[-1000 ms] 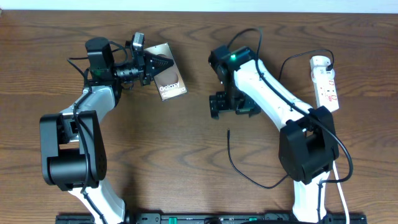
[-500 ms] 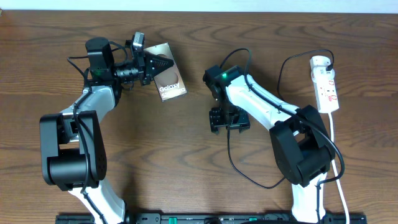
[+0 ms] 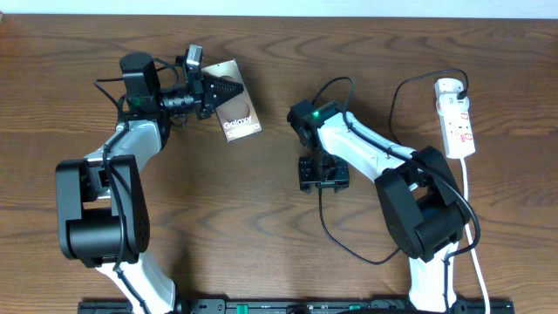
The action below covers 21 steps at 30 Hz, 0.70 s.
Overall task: Plug charger to phone and switch on socket
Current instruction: 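Close the right gripper on the cable's plug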
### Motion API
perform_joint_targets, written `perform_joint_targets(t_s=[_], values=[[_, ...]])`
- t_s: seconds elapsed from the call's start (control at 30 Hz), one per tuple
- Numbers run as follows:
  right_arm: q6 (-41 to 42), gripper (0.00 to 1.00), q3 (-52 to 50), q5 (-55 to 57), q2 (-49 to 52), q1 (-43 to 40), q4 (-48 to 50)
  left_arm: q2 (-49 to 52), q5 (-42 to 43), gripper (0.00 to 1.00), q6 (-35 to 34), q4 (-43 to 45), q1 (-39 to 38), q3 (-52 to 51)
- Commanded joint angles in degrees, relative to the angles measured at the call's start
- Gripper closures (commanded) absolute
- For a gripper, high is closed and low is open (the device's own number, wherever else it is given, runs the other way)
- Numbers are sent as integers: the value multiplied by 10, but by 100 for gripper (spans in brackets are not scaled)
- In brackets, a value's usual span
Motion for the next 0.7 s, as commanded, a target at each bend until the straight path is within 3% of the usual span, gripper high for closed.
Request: perform_joint_targets(t_s=[0.0,0.17,0.27,0.4,0.67], values=[[12,39,-17,-3,-3,3,10,-8,18,93,8,5,0,13],[18,40,-30,-12,-3,4,21,-8,18,93,10,5,0,13],[20,49,-30,-15,-3,7,23,-8,18,93,10,5,0,13],[20,51,-30,-17,-3,8,25,-8,18,93,10,5,0,13],[20,69,-30,-17,-3,10,25,-8,18,93,12,5,0,13]])
